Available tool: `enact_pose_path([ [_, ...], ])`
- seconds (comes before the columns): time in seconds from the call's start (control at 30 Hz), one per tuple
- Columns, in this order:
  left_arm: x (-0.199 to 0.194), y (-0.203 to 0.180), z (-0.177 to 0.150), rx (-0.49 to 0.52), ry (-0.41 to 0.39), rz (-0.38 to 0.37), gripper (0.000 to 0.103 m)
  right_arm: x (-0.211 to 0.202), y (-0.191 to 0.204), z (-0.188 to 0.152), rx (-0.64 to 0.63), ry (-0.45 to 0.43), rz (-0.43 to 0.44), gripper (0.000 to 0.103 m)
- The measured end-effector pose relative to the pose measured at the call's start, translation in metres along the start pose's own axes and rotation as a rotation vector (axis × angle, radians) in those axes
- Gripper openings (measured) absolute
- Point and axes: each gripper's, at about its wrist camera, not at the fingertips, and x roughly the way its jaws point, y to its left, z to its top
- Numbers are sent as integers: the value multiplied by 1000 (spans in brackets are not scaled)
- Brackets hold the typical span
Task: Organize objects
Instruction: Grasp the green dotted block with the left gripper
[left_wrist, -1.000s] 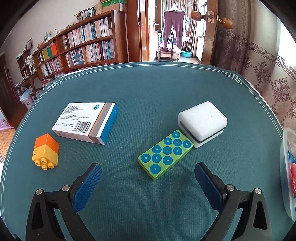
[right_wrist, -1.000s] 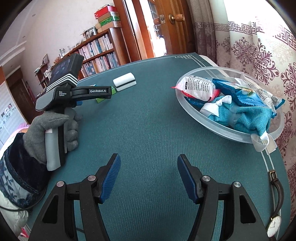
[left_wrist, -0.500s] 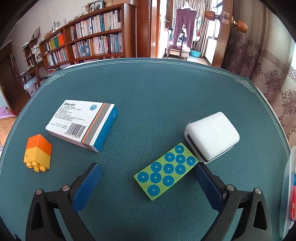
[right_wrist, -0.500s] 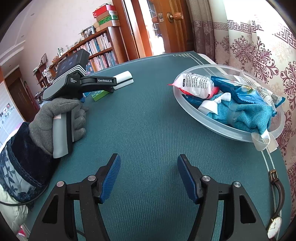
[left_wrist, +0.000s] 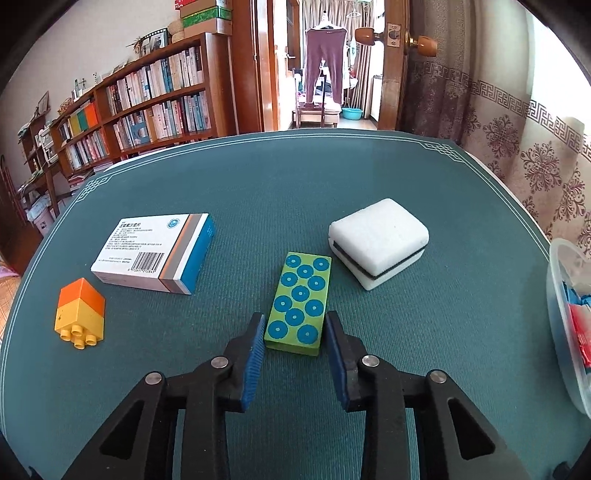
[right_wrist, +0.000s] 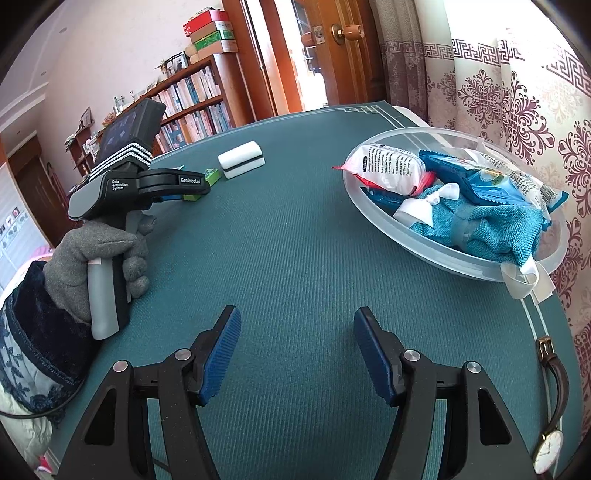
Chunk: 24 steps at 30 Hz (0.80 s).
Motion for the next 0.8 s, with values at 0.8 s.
enact_pose_path([
  [0.8,-7,6,-8,-31,-5,-57,31,0,0,-2,4,12,-5,65],
])
